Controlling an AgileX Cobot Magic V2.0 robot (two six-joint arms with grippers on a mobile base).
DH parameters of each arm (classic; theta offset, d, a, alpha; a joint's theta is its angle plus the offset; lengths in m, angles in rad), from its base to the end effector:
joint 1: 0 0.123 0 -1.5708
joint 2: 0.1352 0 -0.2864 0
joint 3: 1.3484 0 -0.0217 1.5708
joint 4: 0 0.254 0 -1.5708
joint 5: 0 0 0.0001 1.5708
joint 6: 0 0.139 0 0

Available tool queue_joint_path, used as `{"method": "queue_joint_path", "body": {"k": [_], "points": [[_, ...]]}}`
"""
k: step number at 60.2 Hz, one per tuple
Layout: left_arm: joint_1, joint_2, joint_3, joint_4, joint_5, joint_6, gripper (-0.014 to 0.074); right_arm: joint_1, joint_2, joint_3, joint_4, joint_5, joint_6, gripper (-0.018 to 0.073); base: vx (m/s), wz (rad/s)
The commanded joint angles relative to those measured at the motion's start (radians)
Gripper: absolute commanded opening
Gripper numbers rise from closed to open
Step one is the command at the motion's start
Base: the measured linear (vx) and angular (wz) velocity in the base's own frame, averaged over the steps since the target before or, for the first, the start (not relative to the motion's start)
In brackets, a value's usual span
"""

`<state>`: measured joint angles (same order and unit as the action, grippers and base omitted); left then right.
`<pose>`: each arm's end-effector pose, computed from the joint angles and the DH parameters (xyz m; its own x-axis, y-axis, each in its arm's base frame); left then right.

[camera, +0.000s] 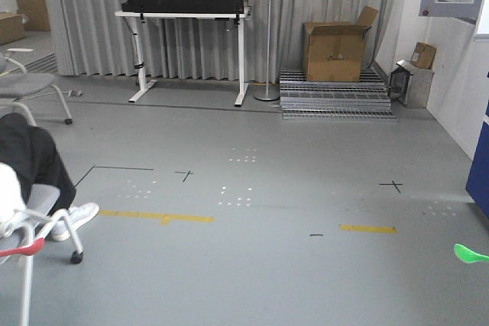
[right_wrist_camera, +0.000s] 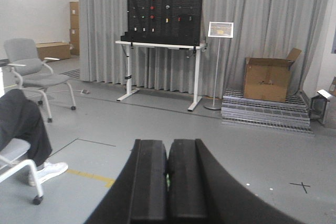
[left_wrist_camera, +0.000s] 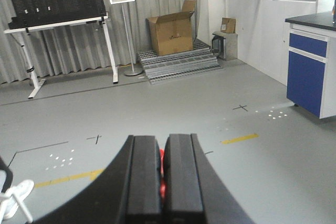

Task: Sort red and green spoons into left cabinet
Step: 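Drive the base away from the bench holding both spoons, then drive the base toward the open white cabinet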

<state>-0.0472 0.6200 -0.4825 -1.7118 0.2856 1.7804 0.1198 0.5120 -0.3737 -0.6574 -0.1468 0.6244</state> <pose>0.1776 -0.0473 0.3270 0.0113 0.0597 -0.9982 0.3239 0.9442 0.0602 0.1618 0.0319 0.3134 0.0706 -0.0194 -0.9973 -0.2057 0.9780 -0.0336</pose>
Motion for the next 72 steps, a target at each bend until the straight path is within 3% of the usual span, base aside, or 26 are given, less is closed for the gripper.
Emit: {"method": "queue_joint_path", "body": {"k": [1, 72], "points": [[-0.003, -0.002, -0.027, -0.088, 0.017, -0.007, 0.0, 0.001, 0.002, -0.036, 0.0, -0.072, 0.004, -0.0006, 0.65, -0.13], [-0.003, -0.002, -0.027, -0.087, 0.015, -0.007, 0.0, 0.001, 0.002, -0.036, 0.0, -0.07, 0.004, -0.0006, 0.69, -0.01]]}}
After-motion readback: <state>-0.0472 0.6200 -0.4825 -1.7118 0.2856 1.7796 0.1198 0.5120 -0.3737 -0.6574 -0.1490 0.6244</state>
